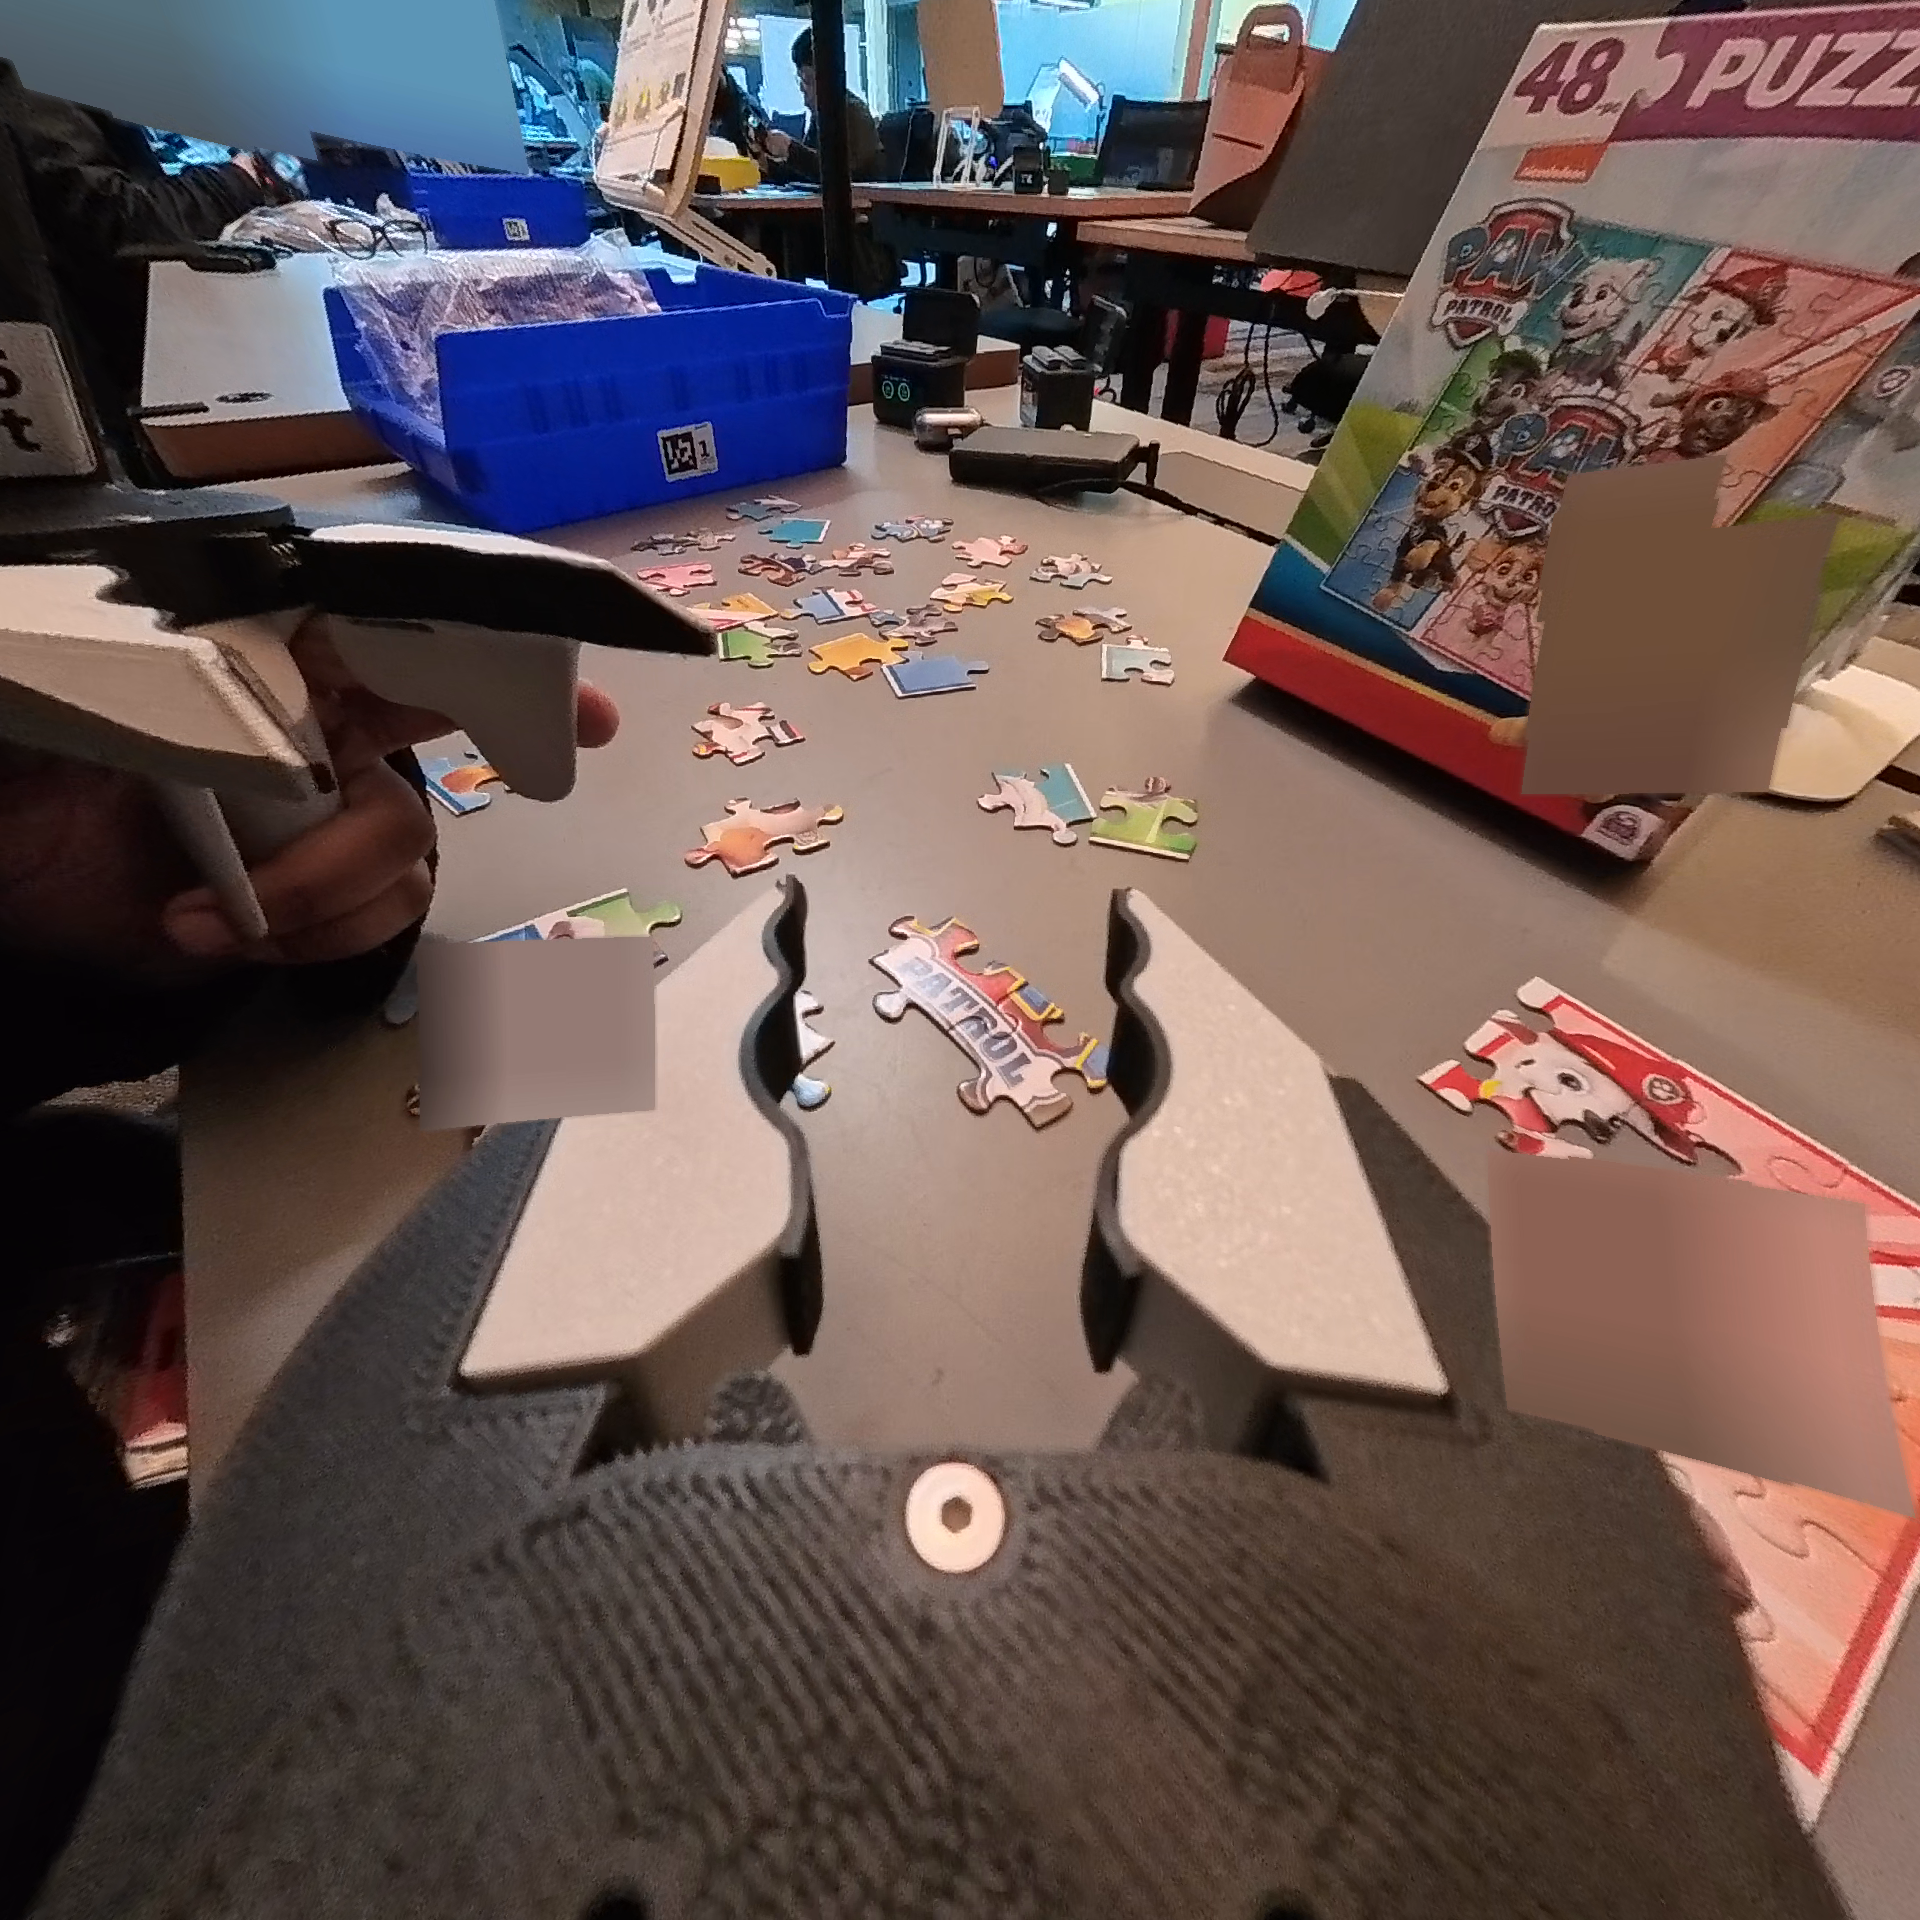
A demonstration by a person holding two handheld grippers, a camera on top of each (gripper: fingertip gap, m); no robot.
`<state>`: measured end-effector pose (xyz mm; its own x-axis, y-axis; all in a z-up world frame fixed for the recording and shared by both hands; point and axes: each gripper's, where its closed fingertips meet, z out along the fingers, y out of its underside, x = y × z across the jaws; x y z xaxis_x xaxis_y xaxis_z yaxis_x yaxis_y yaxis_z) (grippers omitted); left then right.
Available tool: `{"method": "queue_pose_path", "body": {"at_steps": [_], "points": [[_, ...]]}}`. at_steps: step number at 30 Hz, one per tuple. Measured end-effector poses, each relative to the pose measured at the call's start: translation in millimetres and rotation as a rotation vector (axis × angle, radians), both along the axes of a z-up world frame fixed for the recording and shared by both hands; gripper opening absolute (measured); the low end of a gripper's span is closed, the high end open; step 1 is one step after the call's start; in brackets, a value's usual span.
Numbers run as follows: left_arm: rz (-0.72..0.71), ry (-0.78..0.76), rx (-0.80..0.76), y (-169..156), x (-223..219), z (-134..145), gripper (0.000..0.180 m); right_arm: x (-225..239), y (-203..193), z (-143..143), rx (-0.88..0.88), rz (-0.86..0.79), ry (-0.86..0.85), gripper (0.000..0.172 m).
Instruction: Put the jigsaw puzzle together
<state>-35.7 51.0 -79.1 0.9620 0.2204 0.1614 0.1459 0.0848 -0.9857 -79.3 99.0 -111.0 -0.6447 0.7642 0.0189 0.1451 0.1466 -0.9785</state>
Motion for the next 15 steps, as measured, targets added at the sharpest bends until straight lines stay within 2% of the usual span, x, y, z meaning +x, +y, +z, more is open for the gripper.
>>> {"method": "queue_pose_path", "body": {"at_steps": [8, 15], "points": [[0.000, 0.001, 0.002, 0, 0, 0, 0.074, 0, 0, 0, 0.000, 0.000, -0.002, 0.057], [0.000, 0.002, 0.006, 0, 1, 1, 0.074, 2, 10, 14, -0.143, 0.020, 0.003, 0.056]]}}
